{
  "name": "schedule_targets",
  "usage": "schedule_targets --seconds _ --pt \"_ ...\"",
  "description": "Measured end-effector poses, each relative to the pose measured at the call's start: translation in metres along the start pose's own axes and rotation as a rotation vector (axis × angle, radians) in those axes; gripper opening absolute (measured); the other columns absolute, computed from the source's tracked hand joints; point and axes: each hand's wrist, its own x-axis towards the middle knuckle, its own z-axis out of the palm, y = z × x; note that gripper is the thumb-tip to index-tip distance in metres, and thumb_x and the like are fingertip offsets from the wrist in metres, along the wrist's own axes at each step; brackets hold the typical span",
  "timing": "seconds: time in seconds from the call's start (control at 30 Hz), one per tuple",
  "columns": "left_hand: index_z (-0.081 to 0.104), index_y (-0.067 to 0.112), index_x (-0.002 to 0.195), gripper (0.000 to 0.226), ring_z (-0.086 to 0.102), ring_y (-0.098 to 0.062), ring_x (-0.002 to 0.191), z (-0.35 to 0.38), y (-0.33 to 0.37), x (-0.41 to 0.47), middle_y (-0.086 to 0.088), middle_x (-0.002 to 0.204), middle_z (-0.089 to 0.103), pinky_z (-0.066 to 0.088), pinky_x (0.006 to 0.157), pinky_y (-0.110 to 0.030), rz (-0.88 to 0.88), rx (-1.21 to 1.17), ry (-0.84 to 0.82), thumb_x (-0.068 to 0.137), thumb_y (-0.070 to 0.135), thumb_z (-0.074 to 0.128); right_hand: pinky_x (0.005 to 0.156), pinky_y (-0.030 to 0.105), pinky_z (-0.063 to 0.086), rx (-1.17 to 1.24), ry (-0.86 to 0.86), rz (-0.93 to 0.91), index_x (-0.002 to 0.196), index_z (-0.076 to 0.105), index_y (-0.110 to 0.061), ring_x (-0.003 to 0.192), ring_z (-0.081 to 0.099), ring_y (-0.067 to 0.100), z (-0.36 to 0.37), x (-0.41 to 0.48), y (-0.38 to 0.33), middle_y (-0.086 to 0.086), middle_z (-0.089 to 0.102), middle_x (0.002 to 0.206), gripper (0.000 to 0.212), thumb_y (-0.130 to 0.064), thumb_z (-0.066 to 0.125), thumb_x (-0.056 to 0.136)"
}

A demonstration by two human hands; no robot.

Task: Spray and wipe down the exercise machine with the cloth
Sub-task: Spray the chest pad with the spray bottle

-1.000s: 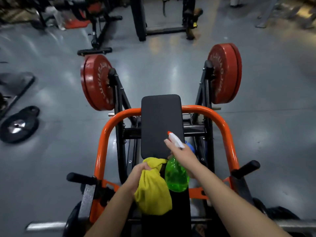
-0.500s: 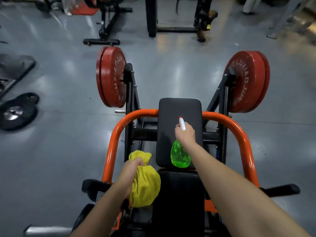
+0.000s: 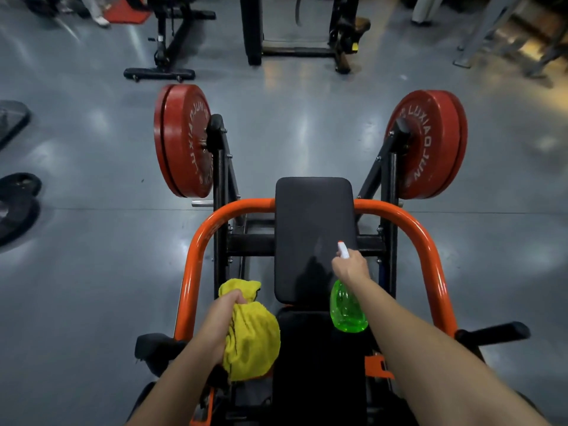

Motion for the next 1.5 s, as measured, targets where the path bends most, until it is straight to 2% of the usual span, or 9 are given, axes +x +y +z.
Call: schedule_targets --seconds 0.23,0.47,0.6,0.73,0.87,1.03,1.3,1.4,1.5 --pt "0.049 0.017 0.067 0.013 0.051 -0.024 0.056 0.018 -0.006 0.008 -0.004 0.064 0.049 0.049 0.067 -0.037 -0.042 0.078 -0.002 0.078 0.013 0.057 0.082 0.035 0.053 -0.123 -0.138 0.010 0.109 0.065 -0.016 0.096 0.066 0.032 0.014 -0.021 0.055 0.010 0.067 0.107 0.029 -0.014 0.049 0.085" --pt "0.062 0.014 0.053 0.032 0.058 -0.024 0.049 0.045 -0.015 0.012 -0.006 0.058 0.058 0.051 0.067 -0.036 -0.060 0.142 -0.026 0.084 0.010 0.053 0.088 0.036 0.050 0.095 -0.006 0.184 0.117 0.066 -0.002 0.107 0.064 0.039 0.013 -0.039 0.112 0.019 0.067 0.118 0.031 -0.015 0.052 0.092" --pt "0.066 0.003 0.091 0.017 0.063 -0.032 0.072 0.073 -0.028 0.009 -0.015 0.081 0.062 0.055 0.076 -0.044 -0.035 0.166 -0.063 0.081 0.011 0.056 0.090 0.037 0.047 0.156 0.078 0.175 0.114 0.069 -0.005 0.109 0.063 0.039 -0.013 -0.056 0.157 0.020 0.069 0.115 0.025 -0.014 0.055 0.095" --pt "0.066 0.006 0.096 0.019 0.064 -0.029 0.058 0.113 -0.051 0.004 -0.011 0.066 0.062 0.054 0.065 -0.038 -0.072 0.162 -0.123 0.089 0.009 0.048 0.087 0.038 0.045 0.205 0.223 0.174 0.114 0.067 -0.007 0.109 0.063 0.040 -0.052 -0.074 0.203 0.019 0.069 0.109 0.023 -0.019 0.055 0.099" --pt "0.069 0.008 0.118 0.037 0.063 -0.032 0.070 0.166 -0.073 0.008 -0.010 0.069 0.065 0.053 0.073 -0.038 -0.056 0.193 -0.143 0.088 0.007 0.047 0.077 0.035 0.037 0.247 0.344 0.294 0.094 0.064 -0.007 0.102 0.063 0.041 -0.095 -0.080 0.250 0.021 0.069 0.099 0.028 -0.030 0.051 0.102" --pt "0.066 0.000 0.093 0.019 0.063 -0.032 0.069 0.223 -0.101 0.006 -0.013 0.072 0.063 0.054 0.073 -0.038 -0.110 0.303 -0.163 0.085 0.007 0.051 0.071 0.037 0.044 0.405 0.567 0.385 0.083 0.064 -0.006 0.087 0.065 0.040 -0.137 -0.076 0.300 0.014 0.065 0.079 0.034 -0.034 0.052 0.099" --pt "0.066 -0.005 0.117 0.041 0.065 -0.036 0.089 0.280 -0.125 0.014 -0.020 0.100 0.064 0.054 0.089 -0.047 -0.127 0.357 -0.135 0.081 0.012 0.053 0.063 0.040 0.047 0.360 0.703 0.121 0.078 0.060 -0.009 0.072 0.064 0.038 -0.166 -0.052 0.302 0.015 0.066 0.074 0.039 -0.039 0.055 0.102" --pt "0.067 -0.003 0.122 0.049 0.068 -0.038 0.094 0.292 -0.126 0.014 -0.021 0.100 0.067 0.053 0.098 -0.053 -0.109 0.344 -0.108 0.076 0.014 0.057 0.065 0.037 0.045 0.273 0.590 0.045 0.085 0.059 -0.011 0.079 0.064 0.033 -0.168 -0.048 0.310 0.006 0.062 0.080 0.037 -0.044 0.059 0.100" --pt "0.065 -0.003 0.123 0.046 0.066 -0.035 0.086 0.303 -0.126 0.013 -0.018 0.093 0.065 0.055 0.088 -0.045 -0.092 0.316 -0.125 0.081 0.012 0.055 0.067 0.035 0.043 0.255 0.484 -0.023 0.083 0.054 -0.021 0.080 0.059 0.018 -0.163 -0.047 0.327 -0.005 0.055 0.084 0.036 -0.051 0.073 0.089"
